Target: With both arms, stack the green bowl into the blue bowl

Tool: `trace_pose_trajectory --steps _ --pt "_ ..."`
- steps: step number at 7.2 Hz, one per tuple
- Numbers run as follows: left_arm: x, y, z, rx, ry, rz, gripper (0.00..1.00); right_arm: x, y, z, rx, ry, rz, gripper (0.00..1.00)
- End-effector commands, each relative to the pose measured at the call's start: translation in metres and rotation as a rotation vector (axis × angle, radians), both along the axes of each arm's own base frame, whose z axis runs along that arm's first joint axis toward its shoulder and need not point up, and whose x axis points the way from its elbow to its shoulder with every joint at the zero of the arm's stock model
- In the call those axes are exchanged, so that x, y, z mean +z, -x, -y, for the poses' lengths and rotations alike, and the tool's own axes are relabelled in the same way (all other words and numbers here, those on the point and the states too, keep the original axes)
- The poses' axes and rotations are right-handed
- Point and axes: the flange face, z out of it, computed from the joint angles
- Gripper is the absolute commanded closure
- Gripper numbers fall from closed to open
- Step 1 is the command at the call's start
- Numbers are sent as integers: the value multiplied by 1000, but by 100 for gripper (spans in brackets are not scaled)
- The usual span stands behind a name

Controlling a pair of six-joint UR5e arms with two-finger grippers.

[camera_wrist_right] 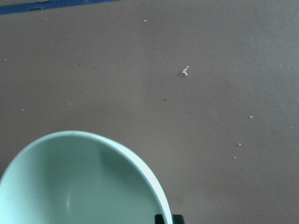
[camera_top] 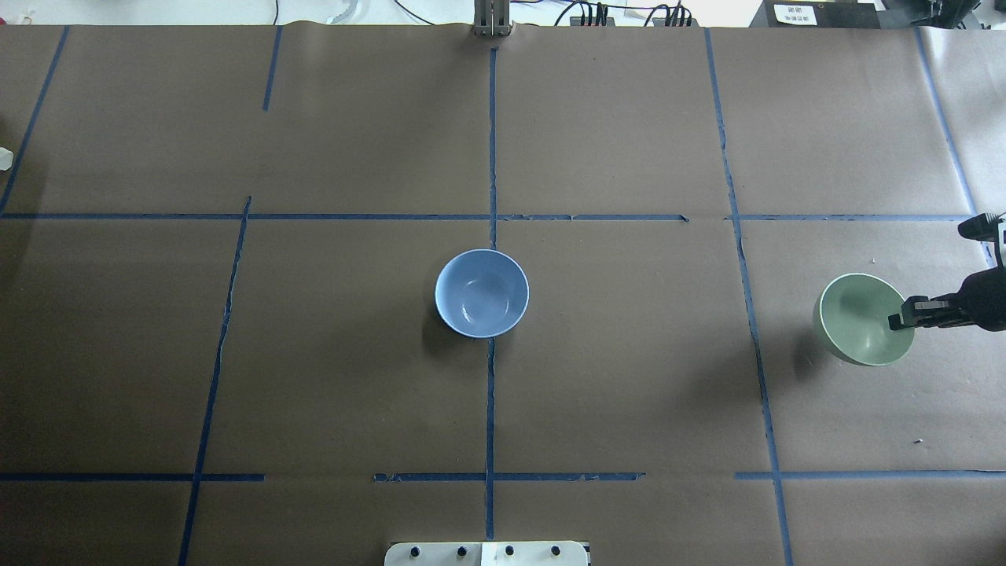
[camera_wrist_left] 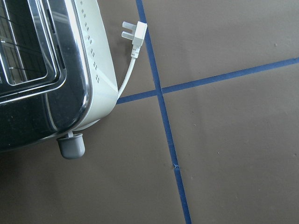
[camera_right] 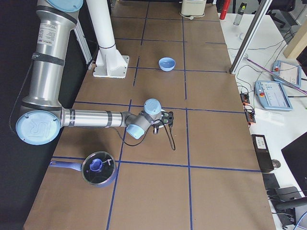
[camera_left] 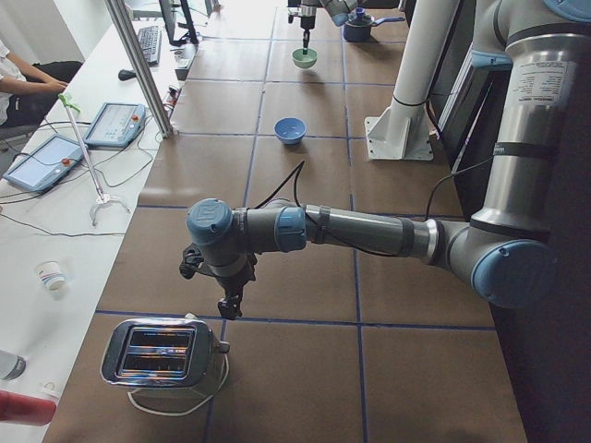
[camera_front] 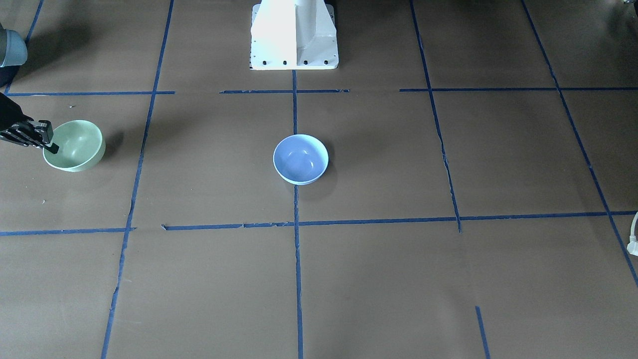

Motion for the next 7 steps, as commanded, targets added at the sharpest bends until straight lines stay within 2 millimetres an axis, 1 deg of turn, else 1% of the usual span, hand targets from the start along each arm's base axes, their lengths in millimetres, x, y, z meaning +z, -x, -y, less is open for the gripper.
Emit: trace_pose_trajectory --steps 1,2,3,4,5,6,7 --pt "0 -1 0 1 0 1 0 -95 32 45 49 61 48 100" --pt "-1 -1 1 1 -1 0 0 -182 56 80 74 117 41 100" --pt "-1 -1 1 0 0 0 0 -272 94 109 94 182 34 100" --pt "-2 -1 1 -9 7 0 0 -330 151 102 97 214 31 100" --pt "-5 -1 1 -33 22 -4 0 -367 205 92 158 232 26 100" --pt "-6 -2 1 -35 25 -21 0 -396 251 85 165 278 38 98" --pt "-5 -2 1 -36 27 -22 0 -406 288 65 196 300 27 97"
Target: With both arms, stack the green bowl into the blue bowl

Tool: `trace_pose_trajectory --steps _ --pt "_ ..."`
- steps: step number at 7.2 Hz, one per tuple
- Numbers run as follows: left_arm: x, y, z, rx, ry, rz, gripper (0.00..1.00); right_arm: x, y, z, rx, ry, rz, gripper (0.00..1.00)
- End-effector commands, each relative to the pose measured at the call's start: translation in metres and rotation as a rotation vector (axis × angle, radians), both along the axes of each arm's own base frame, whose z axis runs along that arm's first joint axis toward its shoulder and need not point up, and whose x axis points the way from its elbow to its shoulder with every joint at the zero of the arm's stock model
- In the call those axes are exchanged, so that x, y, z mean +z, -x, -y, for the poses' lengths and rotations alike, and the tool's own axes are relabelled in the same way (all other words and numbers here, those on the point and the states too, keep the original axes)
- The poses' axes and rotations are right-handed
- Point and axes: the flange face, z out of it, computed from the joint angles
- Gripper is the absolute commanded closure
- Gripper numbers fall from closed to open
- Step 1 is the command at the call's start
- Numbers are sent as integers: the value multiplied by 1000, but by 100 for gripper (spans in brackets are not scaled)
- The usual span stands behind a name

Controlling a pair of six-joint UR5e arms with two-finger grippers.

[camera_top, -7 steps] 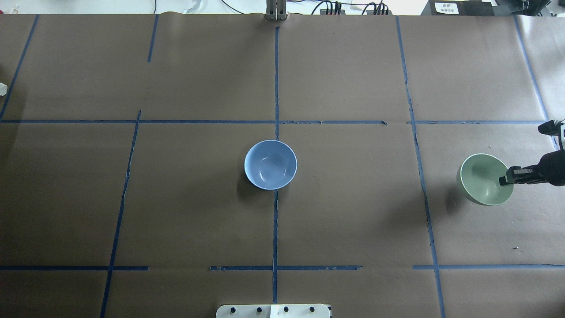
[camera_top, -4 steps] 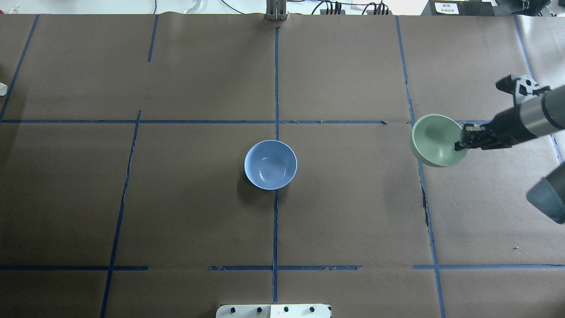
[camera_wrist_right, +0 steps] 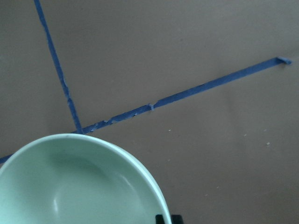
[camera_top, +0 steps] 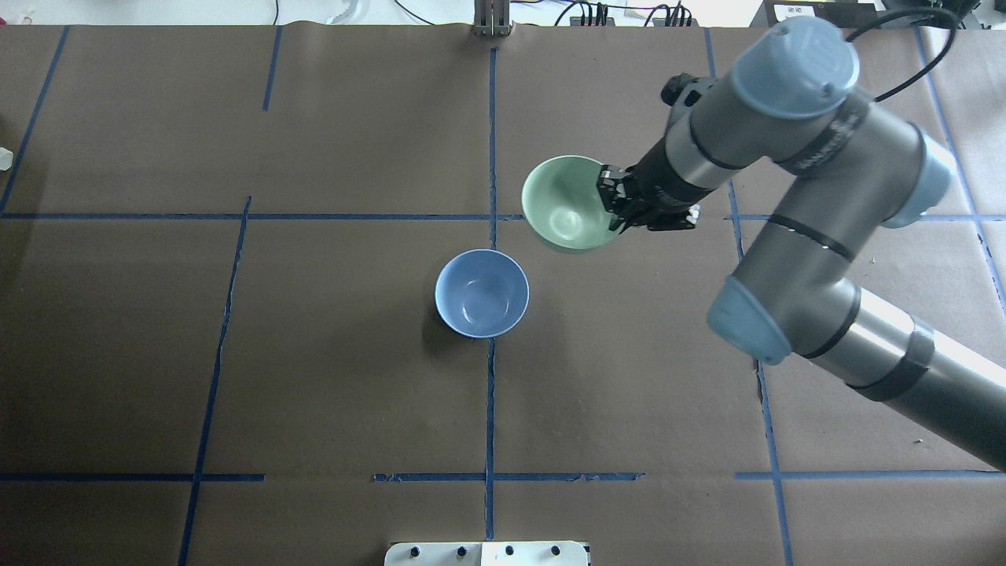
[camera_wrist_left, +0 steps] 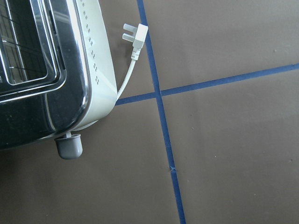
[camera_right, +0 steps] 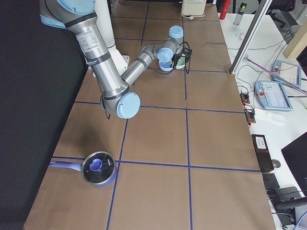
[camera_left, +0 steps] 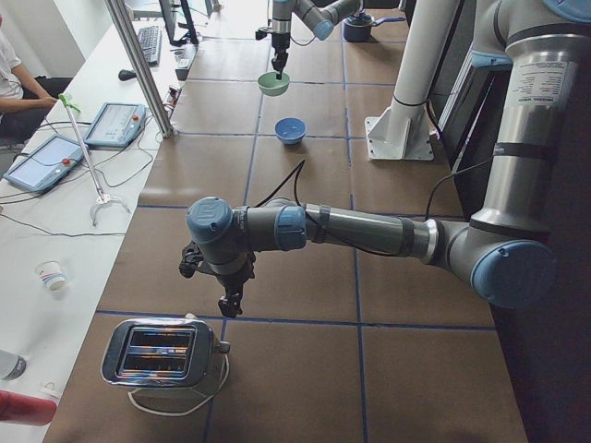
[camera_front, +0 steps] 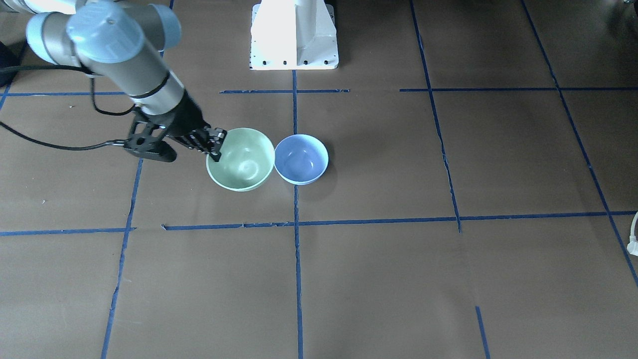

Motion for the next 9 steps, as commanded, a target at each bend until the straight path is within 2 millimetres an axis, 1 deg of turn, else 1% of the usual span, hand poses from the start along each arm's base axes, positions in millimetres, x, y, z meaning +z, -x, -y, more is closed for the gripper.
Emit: trace_pose_trajectory --steps 1,2,3,4,5,6,8,9 --pt "-1 -1 0 -4 4 -7 0 -29 86 -42 97 39 -33 96" --pt "-2 -1 0 -4 1 -7 0 -28 113 -51 101 67 -52 96" --pt "-1 -1 0 -4 4 -7 0 -26 131 -59 98 72 -67 96" --pt "-1 -1 0 -4 4 -7 0 -20 142 -72 85 66 -80 95" --pt "-1 -1 0 -4 4 -7 0 -17 145 -74 82 66 -87 94" --pt "-1 -1 0 -5 3 -7 0 -9 151 -74 80 71 -103 88" --pt "-1 -1 0 -6 5 -15 0 -3 152 -72 75 68 -115 87" --pt "-1 -1 0 -6 5 -15 0 -1 152 -73 74 69 -118 80"
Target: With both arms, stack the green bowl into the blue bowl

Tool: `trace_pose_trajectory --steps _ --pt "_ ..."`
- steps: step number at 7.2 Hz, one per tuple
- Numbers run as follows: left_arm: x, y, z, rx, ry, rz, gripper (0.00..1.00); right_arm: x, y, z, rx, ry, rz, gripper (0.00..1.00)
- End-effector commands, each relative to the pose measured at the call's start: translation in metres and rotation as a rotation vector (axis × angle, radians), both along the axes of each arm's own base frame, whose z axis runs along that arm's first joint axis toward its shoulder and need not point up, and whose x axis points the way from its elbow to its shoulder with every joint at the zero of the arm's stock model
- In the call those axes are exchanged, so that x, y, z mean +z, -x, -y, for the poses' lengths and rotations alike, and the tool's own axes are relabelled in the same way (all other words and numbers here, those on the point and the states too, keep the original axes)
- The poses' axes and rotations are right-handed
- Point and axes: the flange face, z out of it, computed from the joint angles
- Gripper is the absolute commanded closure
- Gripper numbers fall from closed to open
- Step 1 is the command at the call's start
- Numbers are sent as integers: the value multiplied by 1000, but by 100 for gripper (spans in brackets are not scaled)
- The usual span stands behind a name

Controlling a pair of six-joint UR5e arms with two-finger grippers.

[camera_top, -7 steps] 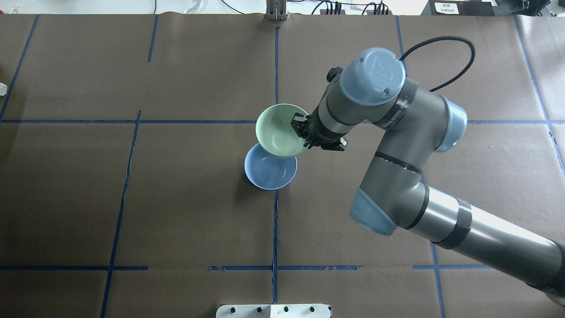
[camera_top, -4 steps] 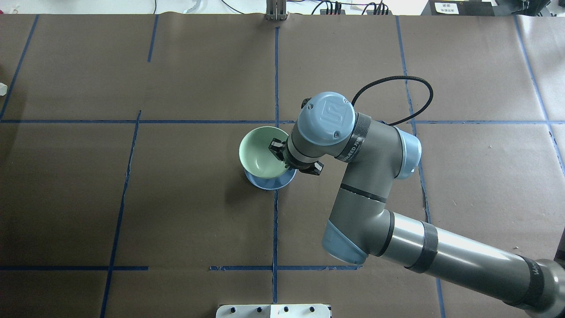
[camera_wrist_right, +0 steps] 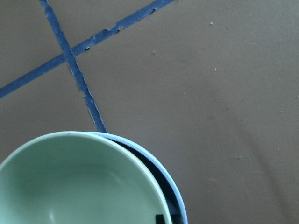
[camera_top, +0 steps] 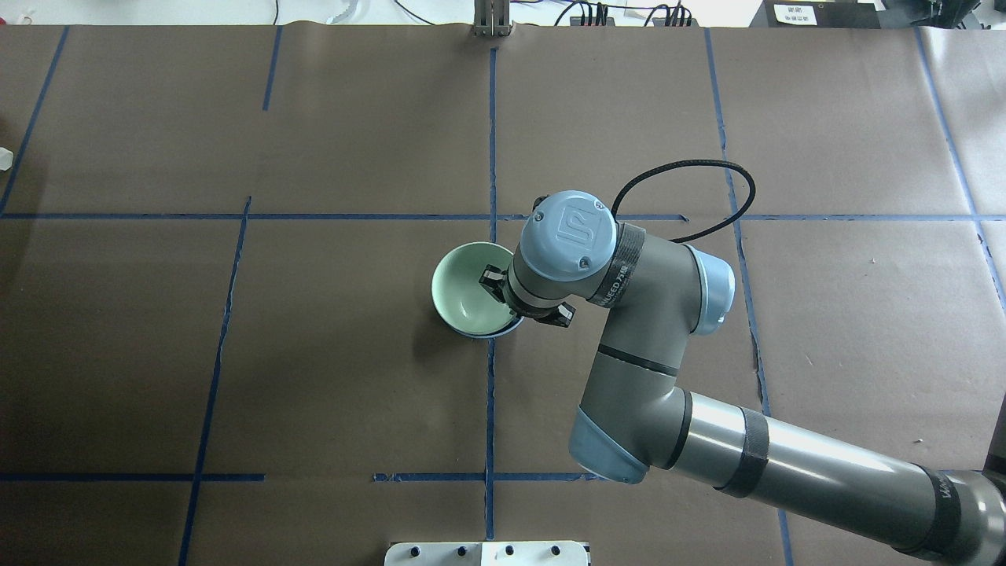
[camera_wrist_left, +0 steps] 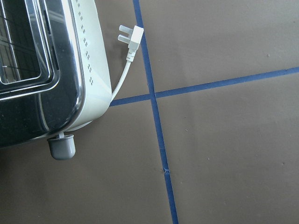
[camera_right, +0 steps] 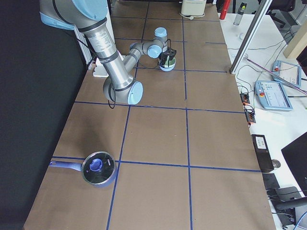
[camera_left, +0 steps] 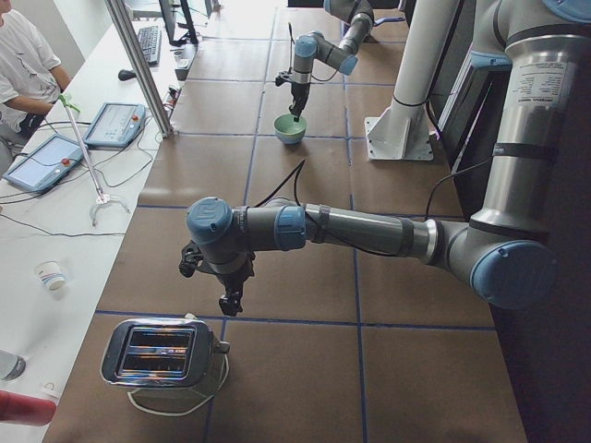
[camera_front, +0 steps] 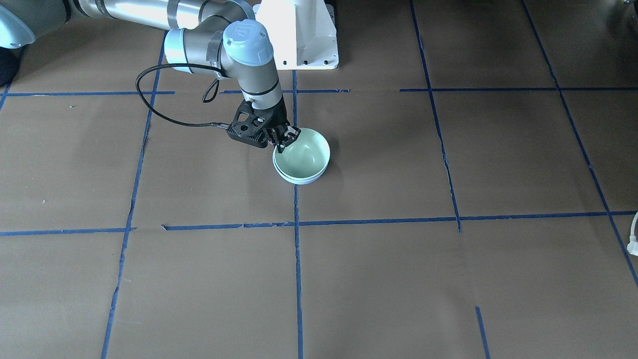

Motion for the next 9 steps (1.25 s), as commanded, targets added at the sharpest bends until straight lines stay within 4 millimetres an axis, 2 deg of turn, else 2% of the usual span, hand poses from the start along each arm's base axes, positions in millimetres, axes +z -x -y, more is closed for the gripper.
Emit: trace_pose_trajectory --steps 1,2,3,4,5,6,8,9 --pt "0 0 0 0 0 -1 0 4 1 0 -3 -3 -7 1" --pt "0 0 0 0 0 -1 0 2 -6 7 -7 -19 -6 0" --pt "0 0 0 0 0 -1 0 -3 -32 32 -33 -50 -2 0" --pt "-1 0 1 0 -1 -1 0 1 -66 65 -88 -60 -17 0" --pt "-1 0 1 0 -1 -1 0 9 -99 88 -121 -61 -27 0" --pt "-1 0 1 0 -1 -1 0 16 -100 88 -111 -68 -44 0" --pt "-3 -1 4 0 -5 -1 0 14 -86 75 -104 -90 -59 0" --pt "-3 -2 5 3 -4 -1 0 9 -98 73 -109 -91 -55 0"
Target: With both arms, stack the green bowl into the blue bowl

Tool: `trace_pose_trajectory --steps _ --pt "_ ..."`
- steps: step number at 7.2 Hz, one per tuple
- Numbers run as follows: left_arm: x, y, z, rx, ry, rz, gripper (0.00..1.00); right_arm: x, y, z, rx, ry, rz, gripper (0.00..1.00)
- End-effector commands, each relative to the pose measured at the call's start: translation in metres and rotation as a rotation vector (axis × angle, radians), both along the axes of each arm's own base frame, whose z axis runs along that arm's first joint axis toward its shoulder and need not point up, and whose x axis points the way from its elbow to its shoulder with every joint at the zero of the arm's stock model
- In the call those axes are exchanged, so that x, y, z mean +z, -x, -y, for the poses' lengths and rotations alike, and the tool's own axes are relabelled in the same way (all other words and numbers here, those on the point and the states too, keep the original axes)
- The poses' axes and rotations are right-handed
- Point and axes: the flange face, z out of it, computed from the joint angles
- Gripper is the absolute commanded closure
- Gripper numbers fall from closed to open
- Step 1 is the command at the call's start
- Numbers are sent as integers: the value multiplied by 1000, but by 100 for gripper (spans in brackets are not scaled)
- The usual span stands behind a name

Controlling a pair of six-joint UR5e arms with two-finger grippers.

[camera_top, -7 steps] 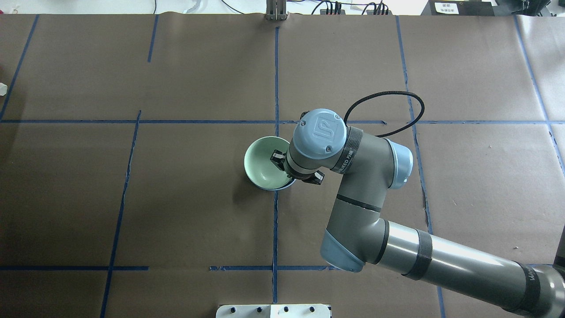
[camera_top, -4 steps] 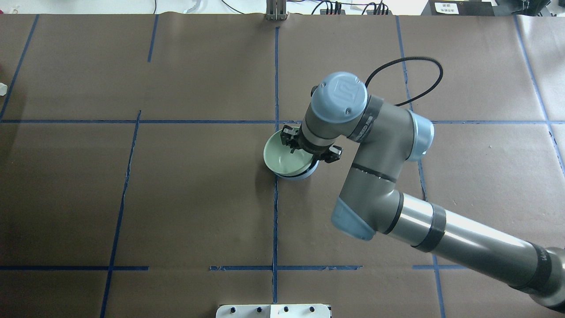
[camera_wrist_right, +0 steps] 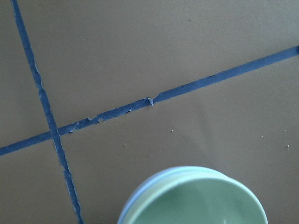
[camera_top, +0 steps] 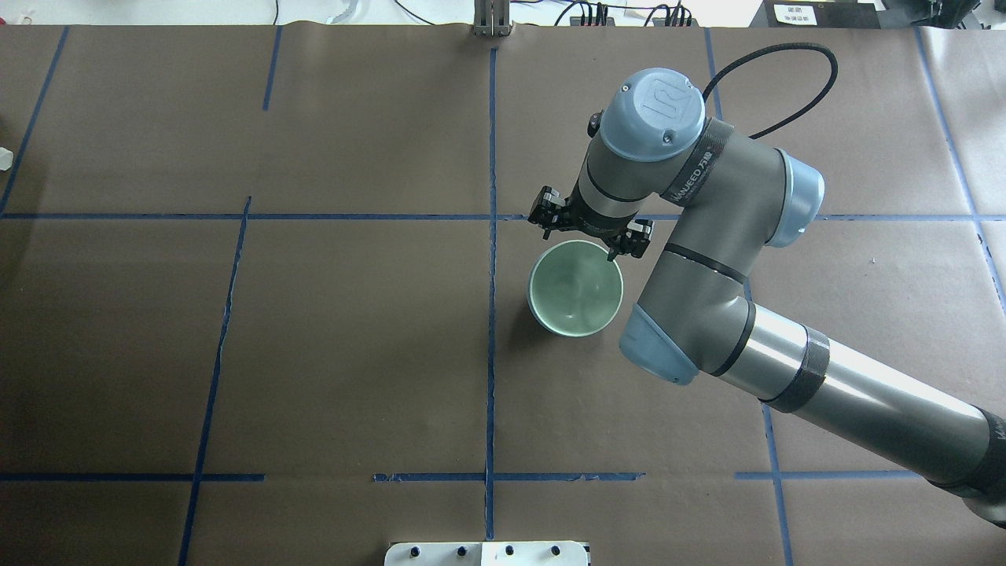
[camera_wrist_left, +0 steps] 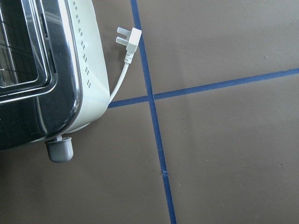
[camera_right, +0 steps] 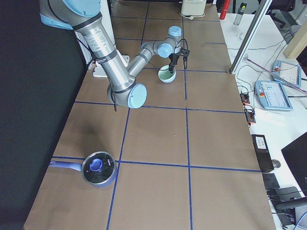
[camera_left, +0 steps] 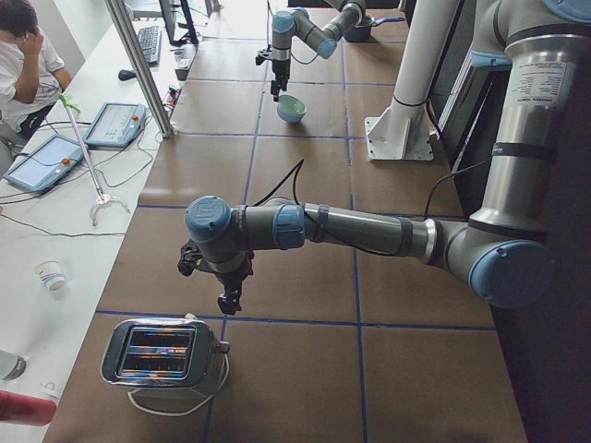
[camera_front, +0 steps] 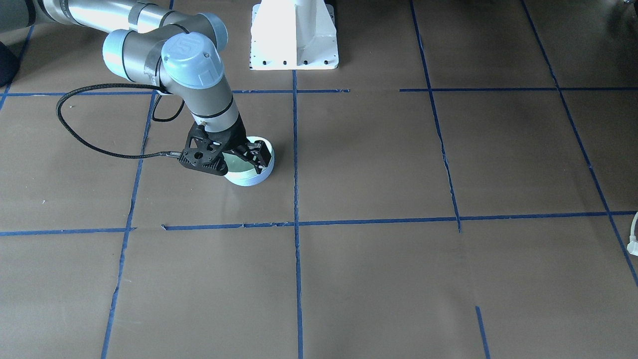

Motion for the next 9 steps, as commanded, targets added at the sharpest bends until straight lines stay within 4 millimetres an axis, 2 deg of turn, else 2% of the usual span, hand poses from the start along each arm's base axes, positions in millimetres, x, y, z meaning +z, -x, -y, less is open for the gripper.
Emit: trace_pose_trajectory --steps 1,2,3,4,5,6,7,8,9 --pt "1 -1 2 2 2 0 0 0 -32 12 -21 4 -21 0" --pt "2 -1 2 4 0 1 0 18 -78 43 -88 -25 -39 0" --pt "3 0 2 11 -9 9 0 61 -136 73 -154 -69 -55 0" --pt "6 0 1 9 -32 14 0 108 -202 94 -210 -125 -74 0" --pt "10 1 -1 4 -28 17 0 159 -268 103 -271 -173 -84 0" --pt "10 0 -1 4 -28 14 0 212 -332 99 -321 -213 -95 0" --pt "38 0 -20 5 23 12 0 261 -394 87 -369 -253 -91 0" --pt "40 2 -29 4 23 16 0 311 -445 65 -410 -277 -95 0" --pt "39 3 -29 4 22 17 0 358 -478 33 -456 -284 -101 0"
